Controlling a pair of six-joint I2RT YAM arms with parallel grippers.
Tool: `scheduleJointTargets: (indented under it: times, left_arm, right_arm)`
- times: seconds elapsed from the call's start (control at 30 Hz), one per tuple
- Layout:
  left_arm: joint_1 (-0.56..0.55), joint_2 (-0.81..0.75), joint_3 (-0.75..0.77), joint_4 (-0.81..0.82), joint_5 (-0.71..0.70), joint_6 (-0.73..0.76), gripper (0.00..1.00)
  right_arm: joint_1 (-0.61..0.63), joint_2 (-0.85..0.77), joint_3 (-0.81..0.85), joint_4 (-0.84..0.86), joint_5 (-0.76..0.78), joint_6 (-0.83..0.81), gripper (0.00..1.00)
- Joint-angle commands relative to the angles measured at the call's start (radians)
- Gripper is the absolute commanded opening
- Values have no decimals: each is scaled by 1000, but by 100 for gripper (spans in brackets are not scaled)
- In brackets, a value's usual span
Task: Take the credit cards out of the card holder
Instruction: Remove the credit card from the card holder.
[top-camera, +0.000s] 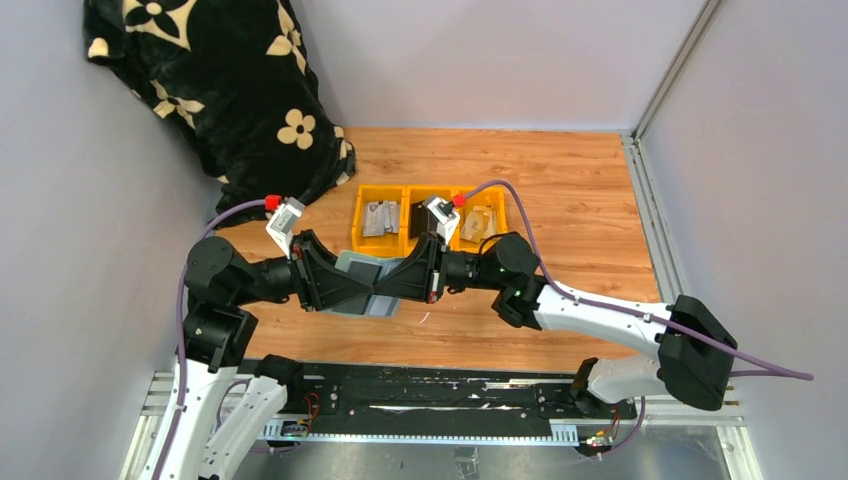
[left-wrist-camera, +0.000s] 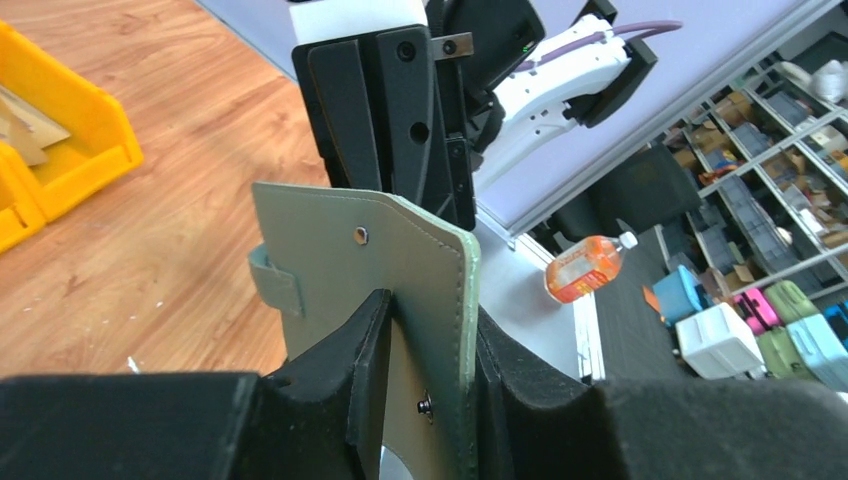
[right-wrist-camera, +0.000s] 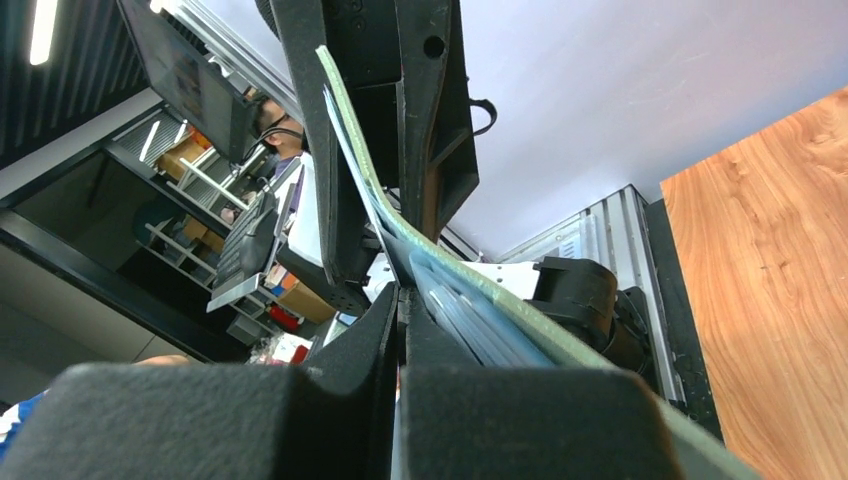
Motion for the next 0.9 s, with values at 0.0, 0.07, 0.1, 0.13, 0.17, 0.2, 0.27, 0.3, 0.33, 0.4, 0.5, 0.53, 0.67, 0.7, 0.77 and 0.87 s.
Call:
scheduleJointTargets:
  times: [0.0,0.07,0.1,0.13,0.17,0.2,0.27,0.3,0.33,0.4,0.5,0.53,0.67,0.7,0.77,0.87]
  left_arm:
    - [-9,6,8,91,98,-84,31]
    - [-9,12,11,99,102,-93,30]
    - [-9,12,13,108,102,-100,30]
    - [-9,14,12,119,104,-109,30]
    - [-9,16,13,127,105,-118,29]
    - [-9,18,13,136,106,-126,28]
    - [-9,22,15,141,109,-131,26]
    - [-9,24,16,142,109,-130,25]
    - [-9,25,16,142,107,-128,23]
    - [-9,27,13,143,100,-124,16]
    - [-9,31,17,117,66,-97,0]
    - [-9,31,22,91,49,-80,0]
    - [-9,31,28,70,24,-63,0]
    - [-9,31,28,70,19,-64,0]
    - [-9,29,30,65,12,-55,0]
    - [-9,29,35,33,-2,-22,0]
  right_arm:
    - [-25,-21,-63,118,17,48,0]
    - [-31,-41,-89,126,18,52,0]
    - [-33,-51,-96,125,18,51,0]
    - [-35,-62,-104,121,18,50,0]
    - [-38,-73,-111,119,17,48,0]
    - [-40,-84,-118,115,19,43,0]
    - [-42,-104,-123,94,20,36,0]
    - [-43,-112,-124,85,20,29,0]
    - [-43,-119,-123,79,19,25,0]
    - [-44,-128,-121,71,19,21,0]
    - [-45,-131,-114,65,17,23,2]
    - [-45,-126,-109,63,19,30,6]
    - [-40,-77,-94,134,9,79,27]
    - [-40,-56,-89,162,7,93,31]
    - [-38,-30,-74,202,4,113,35]
    - [-33,1,-39,227,-8,120,34]
